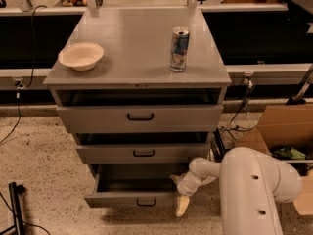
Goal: Open bottom drawer
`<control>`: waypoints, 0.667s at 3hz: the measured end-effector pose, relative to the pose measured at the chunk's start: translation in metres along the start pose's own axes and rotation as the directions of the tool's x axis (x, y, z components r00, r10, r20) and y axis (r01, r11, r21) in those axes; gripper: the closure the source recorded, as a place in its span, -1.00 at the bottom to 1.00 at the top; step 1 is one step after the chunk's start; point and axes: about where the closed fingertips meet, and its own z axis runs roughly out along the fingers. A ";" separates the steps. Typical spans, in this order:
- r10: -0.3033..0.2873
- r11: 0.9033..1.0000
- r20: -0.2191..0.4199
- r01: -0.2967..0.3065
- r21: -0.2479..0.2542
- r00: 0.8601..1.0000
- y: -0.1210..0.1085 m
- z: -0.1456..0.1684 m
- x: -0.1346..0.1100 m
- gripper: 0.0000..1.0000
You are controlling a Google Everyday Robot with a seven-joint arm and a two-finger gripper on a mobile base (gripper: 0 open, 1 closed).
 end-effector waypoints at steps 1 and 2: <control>-0.012 1.000 -0.006 0.012 0.027 1.000 -0.001 -0.015 -0.001 -0.67; -0.038 0.998 0.003 0.038 0.046 0.999 -0.005 -0.036 -0.006 -0.21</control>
Offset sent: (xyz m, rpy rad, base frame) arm 0.0166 -0.0221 0.0673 0.0255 -0.1033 0.0327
